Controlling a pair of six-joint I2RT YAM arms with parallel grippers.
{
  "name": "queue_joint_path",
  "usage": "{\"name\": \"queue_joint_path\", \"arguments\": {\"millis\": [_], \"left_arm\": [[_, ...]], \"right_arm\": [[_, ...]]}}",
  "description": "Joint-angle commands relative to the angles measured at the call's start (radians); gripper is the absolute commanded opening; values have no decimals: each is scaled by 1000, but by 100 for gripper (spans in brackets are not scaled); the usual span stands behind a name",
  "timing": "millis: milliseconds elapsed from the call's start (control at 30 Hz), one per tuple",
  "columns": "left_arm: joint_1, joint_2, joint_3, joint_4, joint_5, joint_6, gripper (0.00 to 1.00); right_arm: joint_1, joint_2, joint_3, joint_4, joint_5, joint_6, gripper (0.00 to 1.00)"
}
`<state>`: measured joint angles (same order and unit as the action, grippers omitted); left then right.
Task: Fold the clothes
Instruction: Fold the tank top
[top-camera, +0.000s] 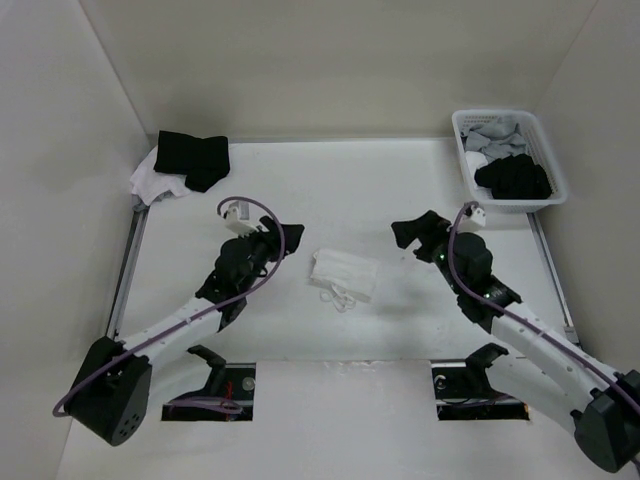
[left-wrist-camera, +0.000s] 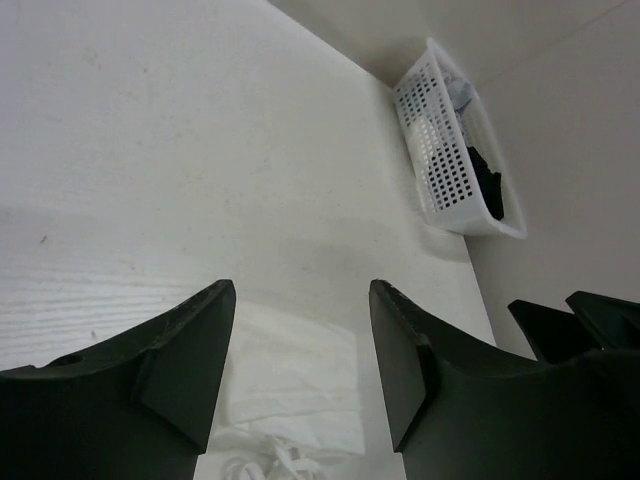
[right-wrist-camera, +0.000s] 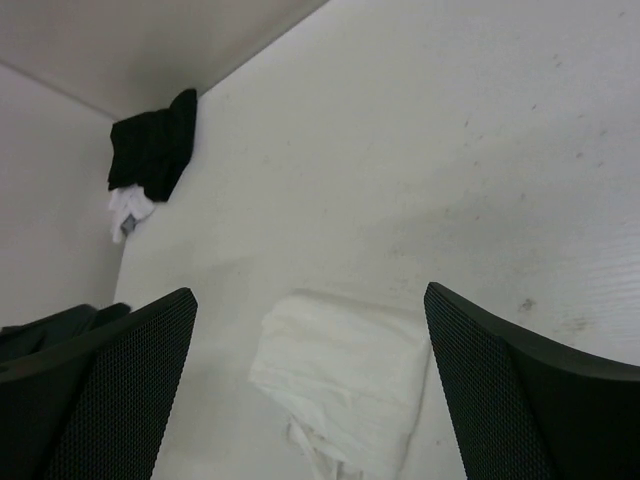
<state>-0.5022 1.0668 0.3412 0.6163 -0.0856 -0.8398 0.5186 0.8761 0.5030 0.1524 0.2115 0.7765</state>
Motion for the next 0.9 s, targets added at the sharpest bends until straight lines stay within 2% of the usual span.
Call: {"name": "queue_joint_path", "arguments": {"millis": [0, 100, 167, 300, 433, 867], "left_arm": [[-54, -41, 129, -355, -140, 160, 56], [-75, -41, 159, -481, -169, 148, 56], [-74, -62, 142, -506, -174, 124, 57], [-19, -106, 72, -486, -177, 73, 59], [15, -99, 77, -501, -160, 74, 58], [12, -18, 119, -481, -151, 88, 57]], "right_arm": [[7, -41, -44, -30, 135, -92, 100], [-12, -43, -93, 15, 186, -114, 100], [-16, -42, -121, 44, 210, -111, 100], [-12, -23, -178, 131, 284, -105, 100], [-9, -2, -228, 199, 325, -103, 100], [-32, -16, -241, 190, 310, -88, 100]]}}
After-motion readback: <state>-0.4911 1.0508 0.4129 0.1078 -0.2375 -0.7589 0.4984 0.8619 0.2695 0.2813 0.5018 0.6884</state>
